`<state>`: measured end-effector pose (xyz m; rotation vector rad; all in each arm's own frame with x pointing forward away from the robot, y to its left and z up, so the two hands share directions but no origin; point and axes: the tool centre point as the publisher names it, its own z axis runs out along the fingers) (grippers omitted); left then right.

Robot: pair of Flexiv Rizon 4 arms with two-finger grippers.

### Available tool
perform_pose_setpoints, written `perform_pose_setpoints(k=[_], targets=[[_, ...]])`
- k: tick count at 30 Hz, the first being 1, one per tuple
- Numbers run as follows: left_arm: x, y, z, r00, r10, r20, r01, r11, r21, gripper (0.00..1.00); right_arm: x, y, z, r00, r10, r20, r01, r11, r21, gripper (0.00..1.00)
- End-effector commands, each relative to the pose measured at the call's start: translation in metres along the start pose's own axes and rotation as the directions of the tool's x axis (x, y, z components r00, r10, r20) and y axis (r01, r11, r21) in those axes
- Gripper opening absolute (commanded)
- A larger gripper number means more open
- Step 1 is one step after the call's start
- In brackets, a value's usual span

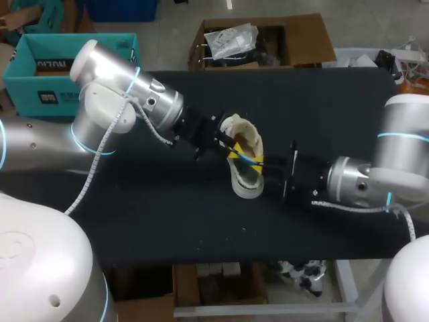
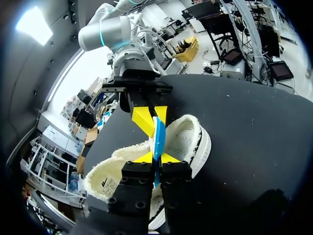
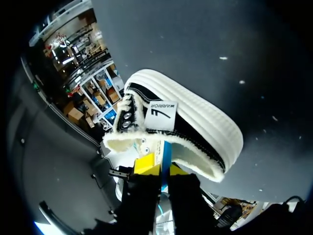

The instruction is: Open the shoe tongue, take the insole out of the shoe, put the insole back into the shoe, and pack the shoe into the shoebox

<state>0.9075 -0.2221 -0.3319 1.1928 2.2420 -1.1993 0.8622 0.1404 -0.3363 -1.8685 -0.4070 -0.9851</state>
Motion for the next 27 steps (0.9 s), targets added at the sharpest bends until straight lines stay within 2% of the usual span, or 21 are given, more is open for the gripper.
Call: perform_pose_setpoints(k=[1,8,9,10,12,13,14,20,27], targets=[[0.000,0.004,0.005,1.000,-0.007,0.003,0.007,1.000,-0.007,0.00,0.000,0.007,0.011,1.000,0.004,0.013,-0.004,1.000,0.007,0.00],[-0.001,0.010,0.006,1.000,-0.027,0.007,0.026,0.999,0.024,0.00,-0.001,0.019,0.017,1.000,0.014,0.026,-0.014,1.000,-0.010,0.00],[-0.001,0.009,0.005,1.000,-0.026,0.006,0.026,0.999,0.026,0.04,-0.002,0.020,0.017,1.000,0.015,0.027,-0.014,1.000,-0.011,0.00],[-0.001,0.007,0.004,1.000,-0.024,0.005,0.024,0.999,0.028,0.14,-0.002,0.020,0.016,0.999,0.015,0.028,-0.015,1.000,-0.013,0.00],[-0.001,0.003,-0.002,1.000,-0.018,0.003,0.018,0.999,0.044,0.44,-0.002,0.019,0.014,0.999,0.008,0.034,-0.008,1.000,-0.018,0.00],[-0.001,0.000,-0.005,1.000,-0.018,0.001,0.018,0.999,0.044,0.69,-0.002,0.018,0.012,0.999,-0.002,0.041,0.003,1.000,-0.023,0.00],[-0.002,-0.002,-0.009,1.000,-0.019,0.000,0.019,0.999,0.048,1.00,-0.003,0.016,0.011,0.999,-0.008,0.045,0.009,1.000,-0.025,0.00],[-0.006,-0.018,-0.036,0.999,-0.034,0.002,0.034,0.997,0.065,1.00,-0.009,0.010,0.007,0.991,-0.068,0.118,0.077,0.994,-0.072,0.00],[-0.008,-0.032,-0.066,0.991,-0.130,0.012,0.129,0.989,0.077,1.00,-0.024,0.013,0.005,0.966,-0.110,0.234,0.151,0.975,-0.165,0.00]])
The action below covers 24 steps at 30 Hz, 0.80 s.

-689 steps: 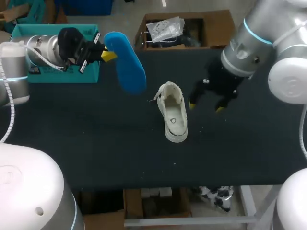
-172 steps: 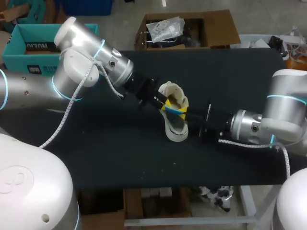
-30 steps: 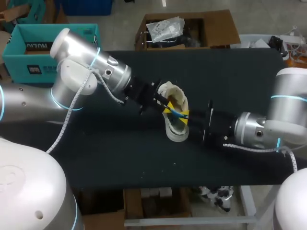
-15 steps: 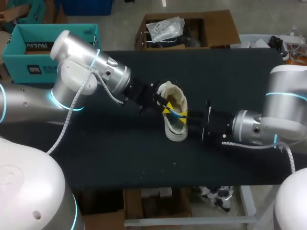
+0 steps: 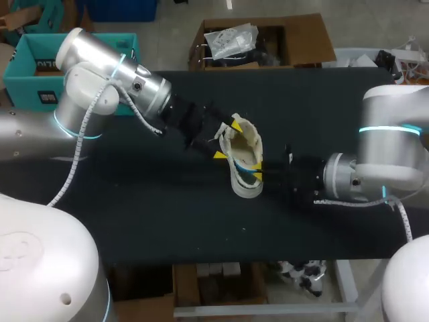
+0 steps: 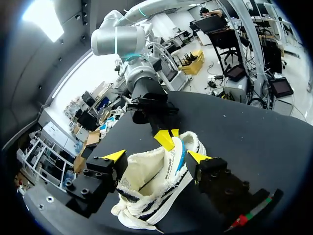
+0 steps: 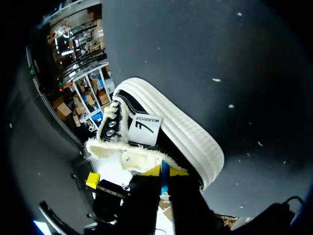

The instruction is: Open the shoe tongue, take the insole out of the shoe, put the insole back into the shoe, and pack the shoe into the shoebox

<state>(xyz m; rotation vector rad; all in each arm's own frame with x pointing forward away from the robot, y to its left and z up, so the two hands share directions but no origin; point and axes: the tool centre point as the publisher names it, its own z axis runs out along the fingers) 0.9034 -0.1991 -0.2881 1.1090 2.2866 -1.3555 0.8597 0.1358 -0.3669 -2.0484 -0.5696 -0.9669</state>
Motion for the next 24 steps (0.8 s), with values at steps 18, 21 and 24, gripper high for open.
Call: perform_pose_setpoints(k=[18,21,24], targets=[[0.011,-0.023,-0.041,0.974,-0.149,-0.169,0.106,0.964,-0.242,1.00,0.018,-0.038,-0.047,0.999,-0.029,0.019,0.030,0.996,-0.083,0.86],[0.011,-0.023,-0.041,0.974,-0.149,-0.169,0.106,0.964,-0.242,1.00,0.028,-0.049,-0.048,0.999,-0.038,-0.016,0.037,0.998,-0.046,0.14],[0.000,-0.012,-0.044,0.881,-0.470,-0.045,0.407,0.804,-0.434,1.00,0.032,-0.057,-0.037,0.999,-0.040,-0.036,0.040,0.999,0.011,0.00]])
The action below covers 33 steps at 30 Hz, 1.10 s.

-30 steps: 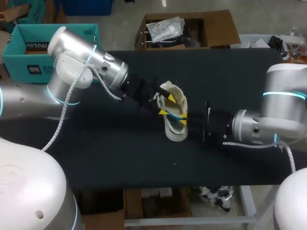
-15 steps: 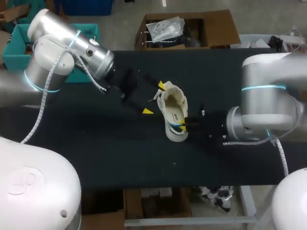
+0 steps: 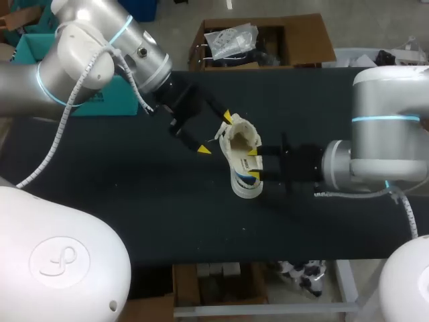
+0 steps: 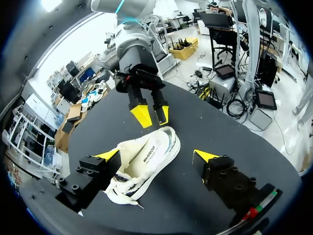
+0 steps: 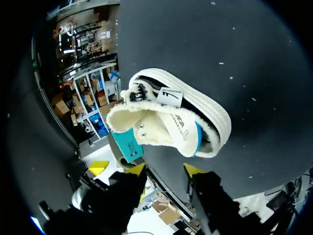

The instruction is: Open the shoe tongue, take the insole out of the shoe, put the insole back into the shoe, and pack the shoe into the shoebox

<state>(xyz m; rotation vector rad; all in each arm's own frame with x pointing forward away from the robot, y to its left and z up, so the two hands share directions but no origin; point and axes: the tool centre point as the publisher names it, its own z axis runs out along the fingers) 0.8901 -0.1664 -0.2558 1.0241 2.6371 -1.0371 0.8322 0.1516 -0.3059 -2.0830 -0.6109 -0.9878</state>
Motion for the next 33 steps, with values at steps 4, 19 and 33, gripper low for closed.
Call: perform_pose_setpoints(k=[4,19,33], targets=[[-0.009,0.014,-0.012,0.933,-0.358,0.049,0.360,0.909,-0.212,1.00,-0.003,-0.004,0.011,0.999,0.004,-0.037,-0.001,0.997,0.074,0.00],[-0.020,0.025,-0.026,0.685,-0.709,0.165,0.703,0.586,-0.403,1.00,-0.008,-0.007,0.052,0.999,-0.036,0.041,0.031,0.994,0.107,0.00],[-0.020,0.025,-0.026,0.685,-0.709,0.165,0.703,0.586,-0.403,1.00,-0.038,0.021,0.072,0.982,-0.053,0.180,0.059,0.998,-0.033,0.00]])
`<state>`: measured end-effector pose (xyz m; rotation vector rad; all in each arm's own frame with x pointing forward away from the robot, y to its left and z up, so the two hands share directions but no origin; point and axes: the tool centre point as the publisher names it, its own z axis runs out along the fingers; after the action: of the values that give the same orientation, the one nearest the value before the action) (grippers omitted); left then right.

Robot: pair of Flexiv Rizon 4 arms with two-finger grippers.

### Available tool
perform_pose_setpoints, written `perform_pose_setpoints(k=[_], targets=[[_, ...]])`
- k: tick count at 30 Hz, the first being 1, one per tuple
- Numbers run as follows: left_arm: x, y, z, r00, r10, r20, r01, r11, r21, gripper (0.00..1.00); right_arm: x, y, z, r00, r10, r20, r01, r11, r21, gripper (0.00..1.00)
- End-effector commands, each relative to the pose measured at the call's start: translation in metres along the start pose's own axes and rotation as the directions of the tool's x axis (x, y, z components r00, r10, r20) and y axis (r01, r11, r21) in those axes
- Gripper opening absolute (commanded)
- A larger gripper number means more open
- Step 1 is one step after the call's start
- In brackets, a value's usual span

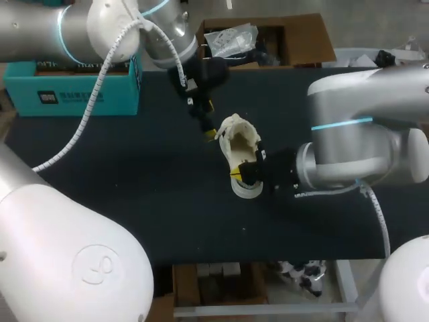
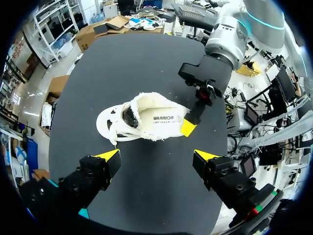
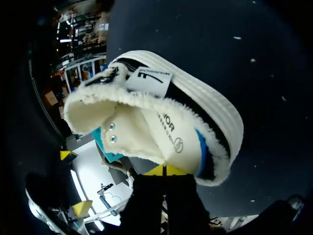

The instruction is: Open the shoe tongue, take the insole out of the shoe, put the insole back into the shoe, and pack the shoe into the shoebox

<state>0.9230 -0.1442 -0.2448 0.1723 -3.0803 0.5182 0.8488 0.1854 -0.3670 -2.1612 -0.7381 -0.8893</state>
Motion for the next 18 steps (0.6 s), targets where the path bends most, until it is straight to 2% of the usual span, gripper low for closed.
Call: perform_pose_setpoints(k=[1,5,14,18], targets=[[-0.001,-0.003,-0.001,1.000,-0.003,-0.001,0.003,0.998,-0.065,1.00,-0.002,0.008,0.013,0.999,0.009,0.048,-0.007,1.000,-0.026,0.00],[-0.001,-0.003,-0.001,1.000,-0.003,-0.001,0.003,0.998,-0.065,1.00,-0.005,0.019,0.015,0.998,0.020,0.058,-0.016,0.998,-0.058,0.00],[-0.001,-0.003,-0.001,1.000,-0.003,-0.001,0.003,0.998,-0.065,1.00,-0.015,0.040,0.019,0.997,0.061,0.053,-0.058,0.997,-0.059,0.00],[-0.001,-0.003,-0.001,1.000,-0.003,-0.001,0.003,0.998,-0.065,1.00,-0.022,0.046,0.025,0.994,0.073,0.079,-0.068,0.996,-0.065,0.00]])
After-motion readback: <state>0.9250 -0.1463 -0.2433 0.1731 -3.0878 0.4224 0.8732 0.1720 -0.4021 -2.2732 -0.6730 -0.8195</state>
